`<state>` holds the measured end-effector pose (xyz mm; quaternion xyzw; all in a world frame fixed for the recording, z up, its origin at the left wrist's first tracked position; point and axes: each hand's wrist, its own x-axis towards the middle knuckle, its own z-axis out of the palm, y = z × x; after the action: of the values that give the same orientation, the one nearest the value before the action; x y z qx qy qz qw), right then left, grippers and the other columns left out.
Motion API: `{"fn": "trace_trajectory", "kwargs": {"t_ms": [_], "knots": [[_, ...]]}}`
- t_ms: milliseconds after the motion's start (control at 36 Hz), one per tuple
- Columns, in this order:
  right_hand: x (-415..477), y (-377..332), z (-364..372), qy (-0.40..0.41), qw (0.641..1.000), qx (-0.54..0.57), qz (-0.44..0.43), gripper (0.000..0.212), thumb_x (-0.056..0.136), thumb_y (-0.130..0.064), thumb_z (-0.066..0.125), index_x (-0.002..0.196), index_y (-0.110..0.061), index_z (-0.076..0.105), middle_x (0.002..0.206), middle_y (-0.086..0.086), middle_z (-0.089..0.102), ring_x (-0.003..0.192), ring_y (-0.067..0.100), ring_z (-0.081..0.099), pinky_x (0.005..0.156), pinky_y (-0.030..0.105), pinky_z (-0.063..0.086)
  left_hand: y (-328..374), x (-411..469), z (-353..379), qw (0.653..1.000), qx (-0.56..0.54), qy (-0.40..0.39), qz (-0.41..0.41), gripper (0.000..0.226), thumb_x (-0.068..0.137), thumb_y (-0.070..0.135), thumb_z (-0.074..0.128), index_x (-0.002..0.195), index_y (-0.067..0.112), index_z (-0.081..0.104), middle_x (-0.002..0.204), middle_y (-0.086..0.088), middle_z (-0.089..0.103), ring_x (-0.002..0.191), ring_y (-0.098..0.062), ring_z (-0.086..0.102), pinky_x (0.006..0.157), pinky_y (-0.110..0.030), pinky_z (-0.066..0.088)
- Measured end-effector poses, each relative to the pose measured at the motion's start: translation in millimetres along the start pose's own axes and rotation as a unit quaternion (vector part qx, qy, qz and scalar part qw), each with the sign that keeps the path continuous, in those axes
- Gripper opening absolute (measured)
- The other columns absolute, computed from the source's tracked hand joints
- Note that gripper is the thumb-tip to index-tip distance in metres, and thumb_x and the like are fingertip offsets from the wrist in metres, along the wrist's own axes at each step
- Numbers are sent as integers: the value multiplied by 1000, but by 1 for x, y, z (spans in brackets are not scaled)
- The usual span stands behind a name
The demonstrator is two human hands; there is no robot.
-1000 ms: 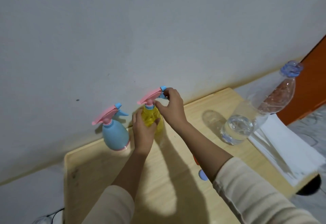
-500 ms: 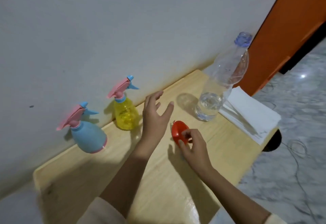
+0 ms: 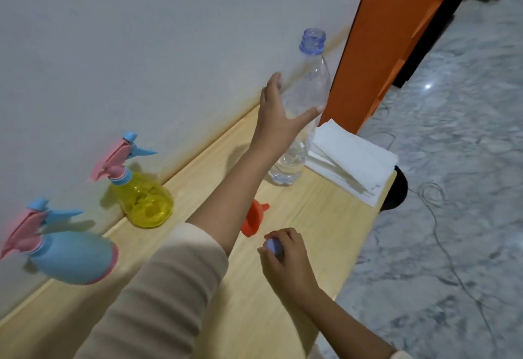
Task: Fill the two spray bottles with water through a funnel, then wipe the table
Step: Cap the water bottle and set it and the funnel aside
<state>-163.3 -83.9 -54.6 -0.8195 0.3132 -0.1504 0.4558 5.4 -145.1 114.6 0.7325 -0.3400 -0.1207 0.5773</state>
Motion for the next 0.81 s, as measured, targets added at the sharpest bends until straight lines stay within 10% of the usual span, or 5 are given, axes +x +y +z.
{"fn": "trace_trajectory", "kwargs": {"t_ms": [306, 806], "knots": [[108, -124, -151, 299, 913, 168, -220, 21, 87, -17, 64, 106, -11, 61, 102, -5, 59, 97, 11, 59, 84, 23, 49, -6, 2, 3, 999, -34, -11, -22, 94, 79, 32, 74, 148, 21, 10, 154, -5, 19, 139, -16, 29, 100, -22, 29], [190, -197, -204, 64, 946, -41, -315, 22, 82, -13, 71, 104, -10, 73, 111, 3, 68, 102, 12, 61, 91, 10, 38, -6, 4, 2, 998, -16, -16, -64, 93, 79, 31, 73, 148, 23, 10, 151, 0, 25, 133, -13, 35, 99, -24, 32]]}}
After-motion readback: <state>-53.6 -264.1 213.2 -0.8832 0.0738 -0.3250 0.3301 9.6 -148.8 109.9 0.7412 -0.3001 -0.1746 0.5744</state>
